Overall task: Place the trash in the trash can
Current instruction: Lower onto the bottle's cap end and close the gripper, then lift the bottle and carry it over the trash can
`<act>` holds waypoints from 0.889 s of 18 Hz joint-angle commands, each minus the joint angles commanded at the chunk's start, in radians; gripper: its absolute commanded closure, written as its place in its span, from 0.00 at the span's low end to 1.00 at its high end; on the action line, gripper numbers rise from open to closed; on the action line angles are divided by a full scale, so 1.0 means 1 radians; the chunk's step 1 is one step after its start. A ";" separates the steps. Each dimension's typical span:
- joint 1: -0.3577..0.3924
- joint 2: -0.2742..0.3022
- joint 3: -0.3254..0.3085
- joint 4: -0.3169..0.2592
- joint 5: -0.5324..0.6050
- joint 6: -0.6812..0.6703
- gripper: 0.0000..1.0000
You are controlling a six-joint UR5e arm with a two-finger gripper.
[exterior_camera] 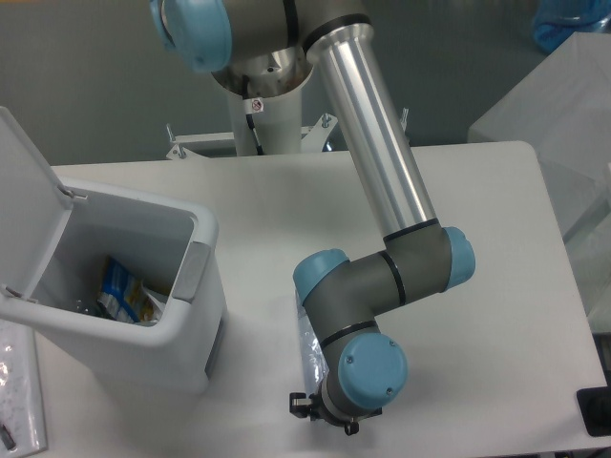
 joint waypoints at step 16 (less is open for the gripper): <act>0.064 0.279 0.006 0.221 -0.372 0.011 1.00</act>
